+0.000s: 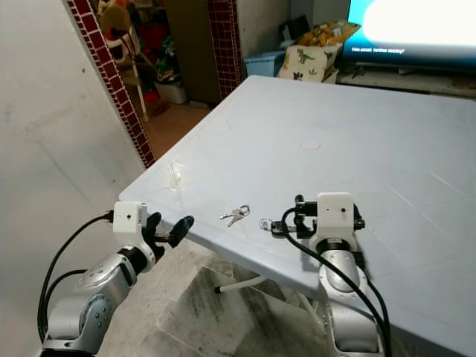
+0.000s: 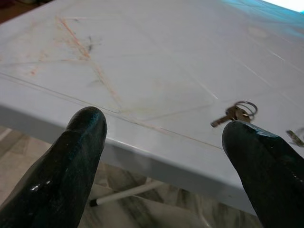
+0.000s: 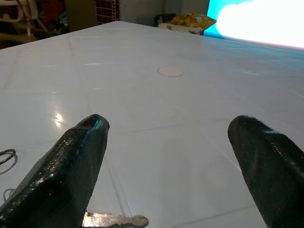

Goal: Hang keys on a hook

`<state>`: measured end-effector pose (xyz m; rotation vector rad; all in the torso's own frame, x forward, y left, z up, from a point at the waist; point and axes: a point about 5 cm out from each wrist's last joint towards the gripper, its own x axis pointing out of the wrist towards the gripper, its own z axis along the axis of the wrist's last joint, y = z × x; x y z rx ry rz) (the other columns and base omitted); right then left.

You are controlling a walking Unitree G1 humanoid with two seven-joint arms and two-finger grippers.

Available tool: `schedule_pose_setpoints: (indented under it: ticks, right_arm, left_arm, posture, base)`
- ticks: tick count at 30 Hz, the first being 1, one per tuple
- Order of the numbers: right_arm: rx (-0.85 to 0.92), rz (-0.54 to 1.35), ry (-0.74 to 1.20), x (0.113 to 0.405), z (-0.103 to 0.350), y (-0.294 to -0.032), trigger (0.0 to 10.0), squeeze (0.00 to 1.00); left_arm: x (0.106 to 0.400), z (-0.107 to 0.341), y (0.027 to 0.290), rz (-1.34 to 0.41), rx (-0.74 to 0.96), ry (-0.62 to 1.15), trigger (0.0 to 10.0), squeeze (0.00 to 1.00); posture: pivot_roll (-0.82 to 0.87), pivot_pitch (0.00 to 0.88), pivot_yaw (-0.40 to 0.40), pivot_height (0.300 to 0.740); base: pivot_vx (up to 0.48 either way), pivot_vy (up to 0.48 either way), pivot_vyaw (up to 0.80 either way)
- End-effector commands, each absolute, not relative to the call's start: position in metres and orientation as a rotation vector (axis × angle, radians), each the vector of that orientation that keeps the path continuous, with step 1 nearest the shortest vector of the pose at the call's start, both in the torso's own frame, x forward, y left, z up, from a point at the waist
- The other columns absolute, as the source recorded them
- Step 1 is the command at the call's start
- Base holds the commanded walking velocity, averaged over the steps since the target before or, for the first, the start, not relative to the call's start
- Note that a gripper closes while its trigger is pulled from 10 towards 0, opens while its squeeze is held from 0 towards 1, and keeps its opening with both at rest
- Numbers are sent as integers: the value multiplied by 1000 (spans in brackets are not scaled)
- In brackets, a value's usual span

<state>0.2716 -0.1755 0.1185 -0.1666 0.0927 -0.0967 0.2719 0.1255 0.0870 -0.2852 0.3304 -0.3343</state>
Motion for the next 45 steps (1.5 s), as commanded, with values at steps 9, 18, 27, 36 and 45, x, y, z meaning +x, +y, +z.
schedule_pose_setpoints:
  ticks: [9, 18, 27, 36, 45]
  right_arm:
    - [-183, -110, 65, 273, 125, -176, 10000, 0]
    - [-183, -120, 70, 272, 124, -175, 10000, 0]
    - [-201, -151, 70, 272, 125, -179, 10000, 0]
    - [-208, -166, 71, 272, 125, -180, 10000, 0]
    - [-201, -173, 93, 273, 123, -180, 10000, 0]
  left_arm:
    - [274, 91, 129, -330, -258, 329, 10000, 0]
    - [275, 92, 129, -342, -240, 329, 10000, 0]
    - [275, 90, 129, -340, -237, 339, 10000, 0]
    - [275, 91, 128, -354, -227, 340, 10000, 0]
    - [274, 89, 125, -368, -227, 350, 10000, 0]
  posture:
    - [-76, 0, 126, 740]
    - [-77, 0, 133, 740]
    - [-78, 0, 137, 740]
    - [-78, 0, 137, 740]
    - [-78, 0, 135, 740]
  base:
    - [0, 240, 0]
    - [0, 480, 0]
    - [0, 160, 0]
    - [0, 0, 0]
    - [0, 0, -378]
